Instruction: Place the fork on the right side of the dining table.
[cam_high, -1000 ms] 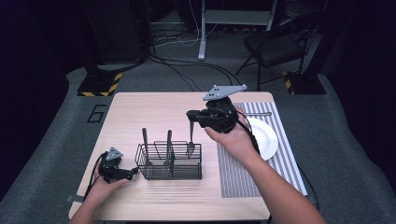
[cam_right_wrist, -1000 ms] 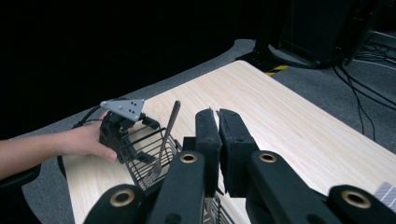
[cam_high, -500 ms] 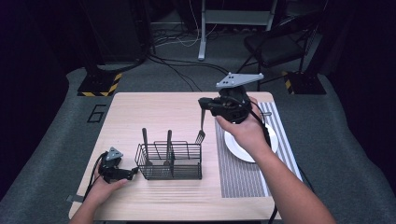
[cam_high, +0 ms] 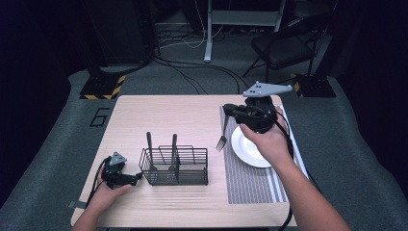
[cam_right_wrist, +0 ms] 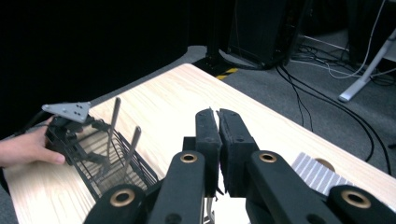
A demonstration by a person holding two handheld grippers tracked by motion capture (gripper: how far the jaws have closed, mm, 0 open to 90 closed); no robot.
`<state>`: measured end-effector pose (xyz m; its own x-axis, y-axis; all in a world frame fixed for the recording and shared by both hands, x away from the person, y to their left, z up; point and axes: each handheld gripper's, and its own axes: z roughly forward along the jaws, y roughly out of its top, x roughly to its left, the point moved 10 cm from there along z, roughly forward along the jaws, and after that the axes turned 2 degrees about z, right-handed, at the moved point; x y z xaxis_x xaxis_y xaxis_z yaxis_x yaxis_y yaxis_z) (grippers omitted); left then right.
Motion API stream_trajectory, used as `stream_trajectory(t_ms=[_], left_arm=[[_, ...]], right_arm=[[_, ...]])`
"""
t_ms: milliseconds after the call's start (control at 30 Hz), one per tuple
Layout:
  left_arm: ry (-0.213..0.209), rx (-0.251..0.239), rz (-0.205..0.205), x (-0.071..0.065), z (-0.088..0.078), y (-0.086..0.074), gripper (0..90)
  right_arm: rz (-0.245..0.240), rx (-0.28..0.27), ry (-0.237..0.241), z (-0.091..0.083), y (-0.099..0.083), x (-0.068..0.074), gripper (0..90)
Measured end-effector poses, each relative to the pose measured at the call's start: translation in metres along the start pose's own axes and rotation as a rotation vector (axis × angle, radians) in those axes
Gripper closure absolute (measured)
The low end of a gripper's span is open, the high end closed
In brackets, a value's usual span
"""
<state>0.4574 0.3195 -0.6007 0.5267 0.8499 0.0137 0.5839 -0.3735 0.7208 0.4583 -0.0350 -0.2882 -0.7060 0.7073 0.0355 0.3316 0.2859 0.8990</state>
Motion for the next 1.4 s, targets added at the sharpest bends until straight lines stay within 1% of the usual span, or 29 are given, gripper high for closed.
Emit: stream_trajectory(t_ms=[167,267,367,400,433,667,833,1133,1333,1400], left_arm=[[0.001,-0.001,0.000,0.000,0.000,0.000,0.2],[0.000,0.000,0.000,0.000,0.000,0.000,0.2],[0.001,-0.001,0.000,0.000,0.000,0.000,0.2],[0.001,0.000,0.000,0.000,0.000,0.000,0.2],[0.001,0.000,0.000,0.000,0.000,0.000,0.2],[0.001,0.000,0.000,0.000,0.000,0.000,0.2],[0.001,0.000,0.000,0.000,0.000,0.000,0.2],[0.001,0.000,0.000,0.000,0.000,0.000,0.2],[0.001,0.000,0.000,0.000,0.000,0.000,0.2],[0.001,0.000,0.000,0.000,0.000,0.000,0.2]], right_arm=[[0.009,0.005,-0.010,0.002,-0.016,-0.005,86.9],[0.021,0.003,-0.016,0.003,-0.026,-0.008,87.0],[0.042,0.011,-0.021,0.004,-0.036,-0.011,86.9],[0.036,0.010,-0.024,0.005,-0.039,-0.013,87.0],[0.046,0.013,-0.030,0.005,-0.043,-0.014,87.0],[0.080,0.027,-0.050,0.009,-0.067,-0.022,86.9],[0.082,0.031,-0.070,0.011,-0.081,-0.025,86.9],[0.089,0.046,-0.091,0.014,-0.100,-0.029,86.9],[0.086,0.043,-0.117,0.014,-0.112,-0.032,86.9],[0.092,0.042,-0.122,0.014,-0.116,-0.033,86.9]])
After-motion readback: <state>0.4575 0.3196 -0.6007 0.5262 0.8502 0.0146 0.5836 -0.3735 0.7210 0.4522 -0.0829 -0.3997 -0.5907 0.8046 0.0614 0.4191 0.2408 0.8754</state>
